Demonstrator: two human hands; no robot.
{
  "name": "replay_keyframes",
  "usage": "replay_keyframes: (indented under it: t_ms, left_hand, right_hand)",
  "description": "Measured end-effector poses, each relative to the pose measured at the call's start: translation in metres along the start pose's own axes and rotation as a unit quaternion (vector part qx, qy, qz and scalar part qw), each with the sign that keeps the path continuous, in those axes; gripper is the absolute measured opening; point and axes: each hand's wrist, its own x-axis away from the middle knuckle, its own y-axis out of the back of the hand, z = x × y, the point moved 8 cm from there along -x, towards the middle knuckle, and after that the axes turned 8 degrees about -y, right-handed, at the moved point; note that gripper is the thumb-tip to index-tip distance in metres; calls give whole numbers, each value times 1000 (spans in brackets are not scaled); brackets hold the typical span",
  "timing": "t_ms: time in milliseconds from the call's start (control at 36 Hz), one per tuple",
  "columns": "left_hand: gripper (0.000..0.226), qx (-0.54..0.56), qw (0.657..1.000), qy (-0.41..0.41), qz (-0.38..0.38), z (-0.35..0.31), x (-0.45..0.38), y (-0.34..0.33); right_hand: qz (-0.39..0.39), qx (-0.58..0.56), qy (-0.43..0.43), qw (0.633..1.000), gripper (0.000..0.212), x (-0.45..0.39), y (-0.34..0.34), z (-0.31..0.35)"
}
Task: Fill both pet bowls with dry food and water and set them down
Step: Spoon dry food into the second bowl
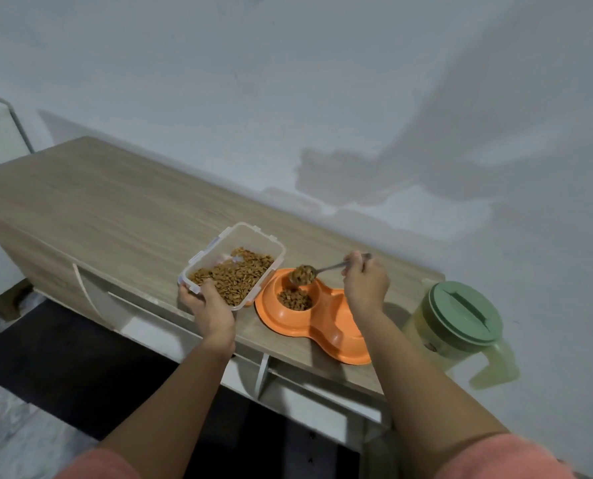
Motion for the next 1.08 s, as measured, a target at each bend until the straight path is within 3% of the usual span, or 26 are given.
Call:
replay_keyframes:
  t_ms: [139,278,417,528,694,861,1083]
  left_hand:
    - [58,1,1000,-1,-3,-1,1,1]
    - [57,5,1000,6,1,-2,0,3]
    - [55,5,1000,-2,-5,-7,2,8]
    - [55,7,1000,0,-4,-9,5,10]
    - [55,-1,1000,0,0,-11,10,13]
    - [56,-27,1000,2,-10,-11,7,24]
    - [56,-15,1000,3,-6,-17,6,27]
  right_hand:
    - [32,77,156,984,26,19,-10,16]
    - [-25,50,284,957,23,37,-8,51]
    - [-1,34,426,904,22,66,-27,87]
    - [53,99,523,845,21,97,-58,96]
    - [86,223,553,798,37,125,-90,97]
    - [61,195,623,755,22,148,-96,104]
    - [107,269,571,768,29,142,-120,93]
